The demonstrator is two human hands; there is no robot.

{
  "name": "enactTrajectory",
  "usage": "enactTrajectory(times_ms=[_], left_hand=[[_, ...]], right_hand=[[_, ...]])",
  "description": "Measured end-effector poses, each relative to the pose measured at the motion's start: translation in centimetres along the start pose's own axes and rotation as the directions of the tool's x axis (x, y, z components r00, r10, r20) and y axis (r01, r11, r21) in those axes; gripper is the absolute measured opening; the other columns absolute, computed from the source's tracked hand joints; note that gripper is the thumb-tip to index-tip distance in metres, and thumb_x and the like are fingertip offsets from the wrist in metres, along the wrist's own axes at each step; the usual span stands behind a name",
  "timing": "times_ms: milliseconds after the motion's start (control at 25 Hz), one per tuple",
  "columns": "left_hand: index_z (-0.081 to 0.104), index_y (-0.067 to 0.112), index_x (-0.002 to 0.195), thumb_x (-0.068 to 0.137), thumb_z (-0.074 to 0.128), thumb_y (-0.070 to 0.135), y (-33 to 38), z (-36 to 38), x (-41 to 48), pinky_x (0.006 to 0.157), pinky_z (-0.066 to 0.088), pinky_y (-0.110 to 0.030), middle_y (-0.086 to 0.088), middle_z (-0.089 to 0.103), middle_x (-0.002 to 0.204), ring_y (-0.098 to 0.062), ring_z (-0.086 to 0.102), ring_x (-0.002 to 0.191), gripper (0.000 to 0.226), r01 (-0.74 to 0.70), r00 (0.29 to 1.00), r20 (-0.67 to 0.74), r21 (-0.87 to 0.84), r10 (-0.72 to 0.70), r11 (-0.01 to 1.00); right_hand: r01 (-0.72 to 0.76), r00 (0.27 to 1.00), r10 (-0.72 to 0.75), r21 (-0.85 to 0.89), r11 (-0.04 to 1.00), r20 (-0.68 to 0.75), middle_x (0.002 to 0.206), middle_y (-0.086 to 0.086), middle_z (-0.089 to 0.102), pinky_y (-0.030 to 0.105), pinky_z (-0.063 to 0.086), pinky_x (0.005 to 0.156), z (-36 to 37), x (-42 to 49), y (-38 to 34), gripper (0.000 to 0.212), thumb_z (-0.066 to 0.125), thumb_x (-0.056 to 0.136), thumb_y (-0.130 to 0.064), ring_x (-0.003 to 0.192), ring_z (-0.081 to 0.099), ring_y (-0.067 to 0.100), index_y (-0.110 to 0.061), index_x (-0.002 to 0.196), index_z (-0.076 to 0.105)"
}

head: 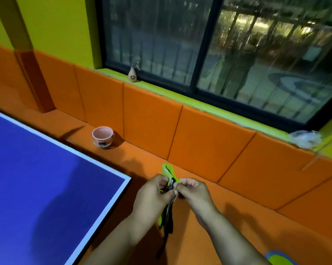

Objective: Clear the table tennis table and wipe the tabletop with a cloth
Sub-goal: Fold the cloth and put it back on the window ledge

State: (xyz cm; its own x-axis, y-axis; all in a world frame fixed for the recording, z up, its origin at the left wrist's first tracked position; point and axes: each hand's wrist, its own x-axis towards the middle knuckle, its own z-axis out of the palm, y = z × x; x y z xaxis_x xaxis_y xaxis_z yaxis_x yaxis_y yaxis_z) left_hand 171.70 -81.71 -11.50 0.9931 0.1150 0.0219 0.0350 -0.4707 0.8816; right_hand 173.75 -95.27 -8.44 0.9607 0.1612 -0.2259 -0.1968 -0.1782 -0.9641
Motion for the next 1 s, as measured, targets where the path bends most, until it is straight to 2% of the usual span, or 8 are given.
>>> enactTrajectory(times_ms=[160, 280, 400, 520, 640, 760, 880, 1000], left_hand=[[0.058, 0.022, 0.083, 0.085, 0.060, 0.025, 0.8, -1.0, 10.9, 0.070, 0.050, -0.037, 0.006, 0.068, 0.077, -0.012, 0.063, 0.076, 0.004, 0.037, 0.998, -0.061, 0.027, -0.036, 0.999], [0.052, 0.018, 0.080, 0.089, 0.053, 0.021, -0.3, -1.7, 18.4, 0.062, 0.041, -0.039, -0.001, 0.059, 0.067, -0.025, 0.057, 0.071, 0.010, 0.099, 0.985, -0.143, -0.010, -0.100, 0.995], [0.052, 0.017, 0.083, 0.090, 0.054, 0.018, -1.7, -2.0, 25.4, 0.057, 0.035, -0.035, 0.001, 0.054, 0.064, -0.022, 0.049, 0.062, 0.008, 0.168, 0.961, -0.208, -0.081, -0.181, 0.982], [0.053, 0.018, 0.079, 0.088, 0.057, 0.016, -1.2, -1.0, 33.1, 0.058, 0.036, -0.031, 0.005, 0.052, 0.060, -0.012, 0.045, 0.058, 0.011, 0.178, 0.946, -0.241, -0.166, -0.215, 0.970], [0.055, 0.016, 0.078, 0.087, 0.058, 0.010, 0.4, -0.3, 39.4, 0.057, 0.039, -0.028, 0.002, 0.057, 0.063, -0.012, 0.049, 0.059, 0.011, 0.191, 0.927, -0.274, -0.240, -0.255, 0.952], [0.055, 0.012, 0.082, 0.084, 0.064, 0.008, 0.7, -1.1, 44.7, 0.055, 0.041, -0.026, 0.002, 0.058, 0.064, -0.006, 0.050, 0.055, 0.011, 0.159, 0.900, -0.342, -0.319, -0.270, 0.934], [0.050, 0.011, 0.077, 0.079, 0.072, 0.008, 0.0, -2.7, 48.9, 0.049, 0.034, -0.012, 0.010, 0.049, 0.059, 0.005, 0.041, 0.049, 0.022, 0.163, 0.858, -0.411, -0.350, -0.308, 0.922], [0.050, 0.008, 0.076, 0.081, 0.068, 0.006, -2.1, -4.6, 52.3, 0.050, 0.034, -0.013, 0.005, 0.048, 0.061, 0.003, 0.041, 0.050, 0.018, 0.213, 0.819, -0.447, -0.345, -0.359, 0.914]], right_hand=[[0.003, 1.000, -0.003, 0.003, 1.000, 0.001, 0.070, 0.006, 0.061, 0.022, 0.045, 0.061, -0.8, 9.8, -2.8, 0.019, 0.057, 0.092, -0.001, 0.066, 0.052, 0.015, -0.005, 0.081, 0.071], [0.002, 0.999, -0.003, -0.006, 1.000, -0.047, 0.065, 0.009, 0.047, 0.023, 0.039, 0.055, -1.8, 17.8, -4.0, 0.018, 0.059, 0.091, -0.001, 0.064, 0.042, 0.018, -0.002, 0.074, 0.062], [-0.014, 0.999, 0.016, 0.034, 0.999, -0.049, 0.051, 0.001, 0.044, 0.030, 0.037, 0.057, -2.9, 26.1, -5.0, 0.027, 0.059, 0.090, 0.001, 0.053, 0.038, 0.017, -0.007, 0.064, 0.058], [-0.041, 0.995, 0.040, 0.009, 0.999, 0.087, 0.051, -0.004, 0.053, 0.024, 0.041, 0.054, -3.3, 35.3, -7.2, 0.012, 0.061, 0.090, -0.002, 0.049, 0.047, 0.013, -0.007, 0.081, 0.066], [-0.035, 0.969, 0.052, -0.076, 0.996, 0.242, 0.078, 0.009, 0.066, 0.025, 0.049, 0.059, -2.7, 43.4, -10.1, 0.011, 0.062, 0.090, -0.006, 0.066, 0.060, 0.017, -0.002, 0.099, 0.067], [0.037, 0.944, 0.001, -0.109, 0.993, 0.330, 0.077, 0.007, 0.067, 0.030, 0.049, 0.067, -1.2, 50.2, -12.2, 0.007, 0.063, 0.090, -0.006, 0.073, 0.062, 0.019, -0.011, 0.086, 0.066], [0.016, 0.905, 0.015, -0.069, 0.998, 0.424, 0.068, 0.003, 0.063, 0.020, 0.049, 0.057, 1.1, 55.7, -12.9, 0.015, 0.061, 0.089, 0.001, 0.059, 0.062, 0.008, -0.012, 0.082, 0.062], [0.034, 0.869, 0.024, -0.109, 0.993, 0.494, 0.069, 0.004, 0.063, 0.017, 0.048, 0.053, 3.7, 60.0, -13.5, 0.014, 0.061, 0.088, 0.003, 0.055, 0.060, 0.005, -0.009, 0.082, 0.063]])
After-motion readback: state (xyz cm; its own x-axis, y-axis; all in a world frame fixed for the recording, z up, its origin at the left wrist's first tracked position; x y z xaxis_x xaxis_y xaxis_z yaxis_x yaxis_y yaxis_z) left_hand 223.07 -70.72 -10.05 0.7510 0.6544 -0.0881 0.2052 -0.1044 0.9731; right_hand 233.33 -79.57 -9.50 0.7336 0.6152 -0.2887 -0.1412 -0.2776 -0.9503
